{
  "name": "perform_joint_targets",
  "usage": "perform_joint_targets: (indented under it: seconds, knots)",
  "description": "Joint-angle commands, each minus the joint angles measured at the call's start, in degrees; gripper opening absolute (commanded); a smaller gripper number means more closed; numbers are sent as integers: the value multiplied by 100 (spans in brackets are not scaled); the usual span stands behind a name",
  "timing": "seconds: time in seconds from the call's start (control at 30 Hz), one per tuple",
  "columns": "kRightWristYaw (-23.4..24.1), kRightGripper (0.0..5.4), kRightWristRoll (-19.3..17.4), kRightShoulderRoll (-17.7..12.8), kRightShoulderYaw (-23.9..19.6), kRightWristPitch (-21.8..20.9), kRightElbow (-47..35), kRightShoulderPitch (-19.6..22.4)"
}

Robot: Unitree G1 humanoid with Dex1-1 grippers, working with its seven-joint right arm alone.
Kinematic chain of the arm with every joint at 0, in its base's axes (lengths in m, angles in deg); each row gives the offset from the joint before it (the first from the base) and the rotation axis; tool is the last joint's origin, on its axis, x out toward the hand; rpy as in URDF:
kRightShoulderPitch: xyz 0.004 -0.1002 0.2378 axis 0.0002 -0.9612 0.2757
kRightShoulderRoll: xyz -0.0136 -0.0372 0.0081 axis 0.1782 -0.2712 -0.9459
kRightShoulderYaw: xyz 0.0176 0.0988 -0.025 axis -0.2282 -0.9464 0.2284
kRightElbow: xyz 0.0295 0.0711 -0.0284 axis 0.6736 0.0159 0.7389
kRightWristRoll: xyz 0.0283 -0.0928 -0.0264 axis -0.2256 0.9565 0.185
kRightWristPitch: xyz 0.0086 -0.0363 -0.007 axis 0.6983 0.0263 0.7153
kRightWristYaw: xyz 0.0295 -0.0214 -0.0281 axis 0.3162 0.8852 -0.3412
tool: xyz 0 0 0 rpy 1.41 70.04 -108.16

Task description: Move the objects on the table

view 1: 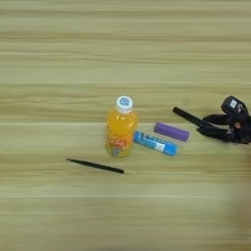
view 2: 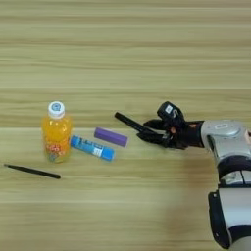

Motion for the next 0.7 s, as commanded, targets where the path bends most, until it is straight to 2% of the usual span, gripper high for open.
perform_joint_targets:
  seconds: [0.03, 0.27, 0.7]
  knots:
    - [218, 182, 48, -279, -44, -27, -4, 334]
    - [230, 105, 55, -269, -55, -64, 63, 368]
    - [229, 99, -143, -299, -255, -183, -150, 467]
